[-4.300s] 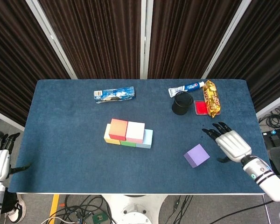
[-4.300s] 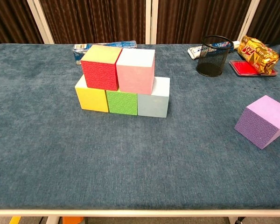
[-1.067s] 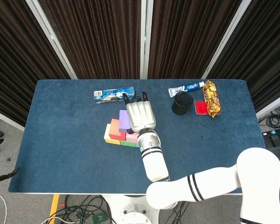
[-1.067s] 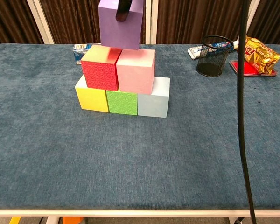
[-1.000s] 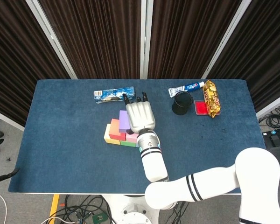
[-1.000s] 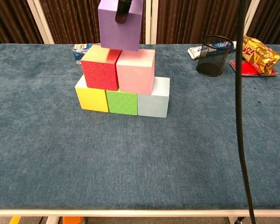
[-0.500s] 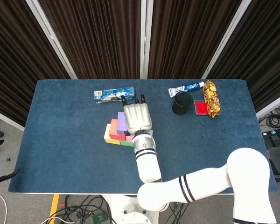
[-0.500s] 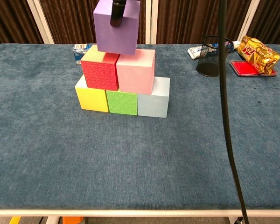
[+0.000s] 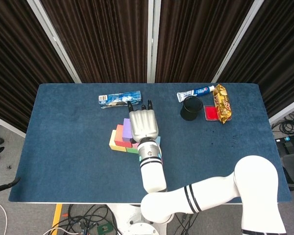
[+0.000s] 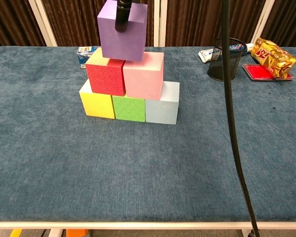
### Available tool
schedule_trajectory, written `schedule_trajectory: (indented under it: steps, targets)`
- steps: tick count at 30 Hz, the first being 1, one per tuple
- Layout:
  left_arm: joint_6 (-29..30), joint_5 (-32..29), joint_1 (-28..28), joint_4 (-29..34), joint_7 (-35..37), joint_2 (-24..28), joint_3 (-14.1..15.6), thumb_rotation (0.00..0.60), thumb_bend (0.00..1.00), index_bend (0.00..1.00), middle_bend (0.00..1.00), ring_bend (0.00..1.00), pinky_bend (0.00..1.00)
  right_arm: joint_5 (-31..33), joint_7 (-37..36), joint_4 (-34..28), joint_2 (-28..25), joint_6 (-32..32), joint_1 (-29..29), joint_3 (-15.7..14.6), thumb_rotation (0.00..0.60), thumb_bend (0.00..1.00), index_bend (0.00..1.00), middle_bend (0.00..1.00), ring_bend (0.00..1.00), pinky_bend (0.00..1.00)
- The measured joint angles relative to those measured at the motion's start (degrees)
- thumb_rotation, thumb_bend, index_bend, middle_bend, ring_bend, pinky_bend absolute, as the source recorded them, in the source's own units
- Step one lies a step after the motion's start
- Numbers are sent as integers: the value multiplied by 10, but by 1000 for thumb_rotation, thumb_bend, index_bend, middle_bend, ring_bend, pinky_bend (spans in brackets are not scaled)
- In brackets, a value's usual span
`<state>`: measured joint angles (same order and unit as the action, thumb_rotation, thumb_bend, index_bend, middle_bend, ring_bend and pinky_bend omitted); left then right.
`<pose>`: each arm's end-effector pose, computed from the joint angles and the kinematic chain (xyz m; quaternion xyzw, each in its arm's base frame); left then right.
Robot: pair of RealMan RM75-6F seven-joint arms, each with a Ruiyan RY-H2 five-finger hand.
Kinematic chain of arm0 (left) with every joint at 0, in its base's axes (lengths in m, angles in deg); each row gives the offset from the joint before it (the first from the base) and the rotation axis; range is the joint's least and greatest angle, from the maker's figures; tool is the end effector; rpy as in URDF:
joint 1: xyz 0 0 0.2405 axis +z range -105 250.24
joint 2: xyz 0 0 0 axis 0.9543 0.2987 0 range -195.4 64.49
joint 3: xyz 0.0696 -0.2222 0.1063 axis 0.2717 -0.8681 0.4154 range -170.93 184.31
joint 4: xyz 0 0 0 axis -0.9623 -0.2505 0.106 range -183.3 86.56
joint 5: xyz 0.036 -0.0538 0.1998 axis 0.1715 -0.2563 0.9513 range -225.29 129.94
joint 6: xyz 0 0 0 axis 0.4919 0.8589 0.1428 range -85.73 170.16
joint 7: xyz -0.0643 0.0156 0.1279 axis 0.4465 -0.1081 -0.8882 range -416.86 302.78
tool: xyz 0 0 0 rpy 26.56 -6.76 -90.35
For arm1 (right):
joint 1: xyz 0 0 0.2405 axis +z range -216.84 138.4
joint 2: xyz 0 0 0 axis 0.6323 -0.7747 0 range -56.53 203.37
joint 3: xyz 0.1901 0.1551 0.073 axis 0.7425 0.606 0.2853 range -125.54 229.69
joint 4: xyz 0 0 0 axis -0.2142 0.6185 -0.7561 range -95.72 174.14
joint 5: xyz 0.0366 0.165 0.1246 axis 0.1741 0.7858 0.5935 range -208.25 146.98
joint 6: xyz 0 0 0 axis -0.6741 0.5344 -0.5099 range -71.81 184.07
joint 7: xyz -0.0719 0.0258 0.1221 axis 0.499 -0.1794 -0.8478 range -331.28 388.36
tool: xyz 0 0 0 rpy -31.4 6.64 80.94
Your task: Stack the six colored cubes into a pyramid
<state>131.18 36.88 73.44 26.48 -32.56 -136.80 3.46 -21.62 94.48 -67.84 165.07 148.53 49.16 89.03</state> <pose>-0.3716 0.1492 0.1612 -0.4932 -0.4596 -0.4556 0.5813 0.1151 -0.3295 0.0283 0.7043 -0.4054 0.2898 0.5057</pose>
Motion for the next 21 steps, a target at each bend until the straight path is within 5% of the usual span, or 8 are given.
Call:
schedule_trajectory:
  steps: [21]
  targets:
    - [-6,-1,2,-8,12,-1,3,600,0,121,110,0,136,-6,12,22,27,2,1,15,600,63,0,745,184,0]
